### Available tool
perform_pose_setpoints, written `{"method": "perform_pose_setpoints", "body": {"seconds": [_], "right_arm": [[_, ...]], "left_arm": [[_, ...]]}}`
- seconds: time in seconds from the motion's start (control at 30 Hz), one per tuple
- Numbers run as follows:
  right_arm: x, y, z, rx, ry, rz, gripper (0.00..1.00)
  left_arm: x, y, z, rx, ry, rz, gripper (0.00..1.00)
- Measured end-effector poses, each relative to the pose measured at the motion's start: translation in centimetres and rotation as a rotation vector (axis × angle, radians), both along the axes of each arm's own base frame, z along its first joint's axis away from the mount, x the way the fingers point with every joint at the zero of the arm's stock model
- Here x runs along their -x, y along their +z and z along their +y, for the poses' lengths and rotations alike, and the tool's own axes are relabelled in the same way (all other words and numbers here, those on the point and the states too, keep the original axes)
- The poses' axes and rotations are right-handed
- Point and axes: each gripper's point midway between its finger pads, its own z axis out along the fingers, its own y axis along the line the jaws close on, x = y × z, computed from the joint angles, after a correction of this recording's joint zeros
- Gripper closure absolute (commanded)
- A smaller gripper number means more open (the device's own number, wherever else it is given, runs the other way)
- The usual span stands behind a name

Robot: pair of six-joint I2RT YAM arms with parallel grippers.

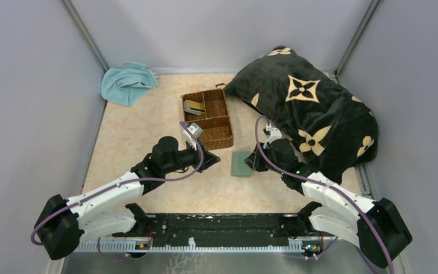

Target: Take the credit cards out of the card holder

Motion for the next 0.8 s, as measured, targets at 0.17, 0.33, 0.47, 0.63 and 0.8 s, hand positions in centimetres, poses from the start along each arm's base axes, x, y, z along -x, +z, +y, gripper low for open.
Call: {"method": "perform_pose_setpoints", "body": {"seconds": [0.17, 0.33, 0.47, 0.63, 0.8], "right_arm": [[2.0, -3.0, 0.2, -0.014, 0.038, 0.106, 0.23], [2.7, -4.1, -0.5, -0.013, 0.026, 0.127, 0.24], [2.6, -4.5, -0.7, -0.038, 0.02, 0.126, 0.27], [2.7, -5.7, 0.2, -0.061, 0.045, 0.173, 0.3], [2.7, -6.6, 0.8, -0.073, 0.054, 0.199, 0.42]], "left_arm": [[2.5, 0.5, -1.5, 0.043, -0.181, 0.027, 0.23], [4.4, 2.0, -2.7, 0.096, -0.331, 0.024, 0.19], [5.5, 2.7, -2.9, 0.122, -0.397, 0.013, 0.17], [6.1, 2.9, -3.0, 0.13, -0.438, 0.013, 0.17], [6.3, 3.0, -3.0, 0.13, -0.445, 0.016, 0.18]]}}
